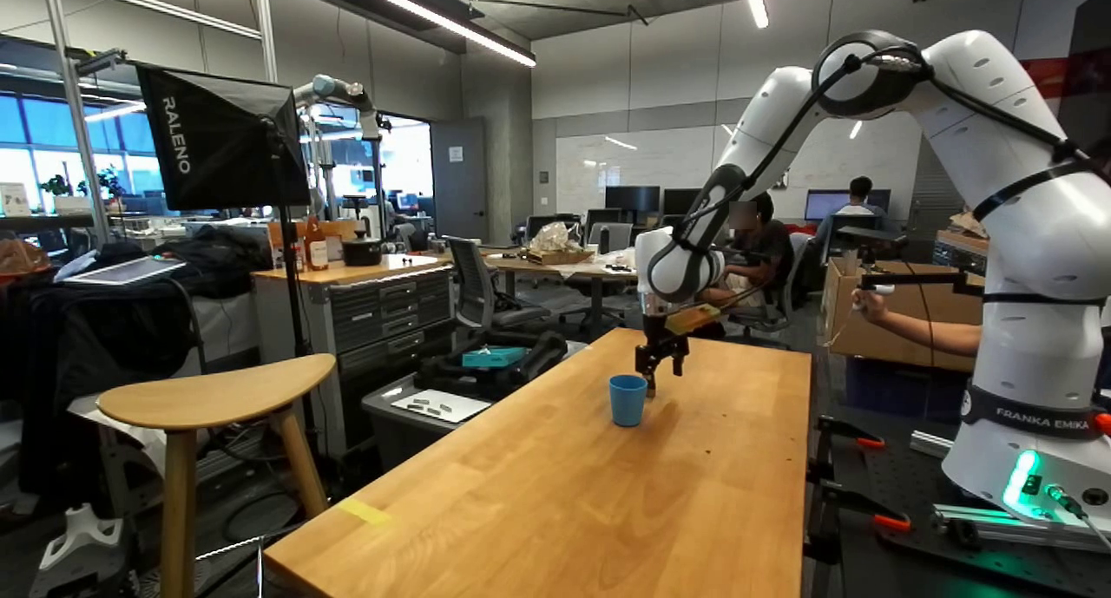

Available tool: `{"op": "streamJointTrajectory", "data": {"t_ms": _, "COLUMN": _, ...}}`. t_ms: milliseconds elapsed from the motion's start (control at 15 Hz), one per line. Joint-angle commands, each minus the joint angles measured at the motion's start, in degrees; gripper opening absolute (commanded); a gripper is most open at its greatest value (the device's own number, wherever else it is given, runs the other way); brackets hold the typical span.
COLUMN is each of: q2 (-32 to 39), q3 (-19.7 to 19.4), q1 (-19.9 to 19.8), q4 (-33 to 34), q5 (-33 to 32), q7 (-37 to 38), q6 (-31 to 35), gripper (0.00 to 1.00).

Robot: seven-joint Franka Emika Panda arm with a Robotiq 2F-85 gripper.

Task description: Put the block in the cup

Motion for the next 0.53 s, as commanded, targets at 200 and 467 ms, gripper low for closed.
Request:
{"op": "streamJointTrajectory", "data": {"t_ms": 200, "q2": 4.7, "q3": 0.0, "q1": 0.6, "q4": 5.6, "q5": 2.5, "q7": 2.3, "q6": 0.3, "gripper": 0.68}}
{"op": "streamJointTrajectory", "data": {"t_ms": 467, "q2": 5.3, "q3": 0.0, "q1": 0.4, "q4": 5.3, "q5": 3.2, "q7": 2.3, "q6": 0.8, "gripper": 0.35}}
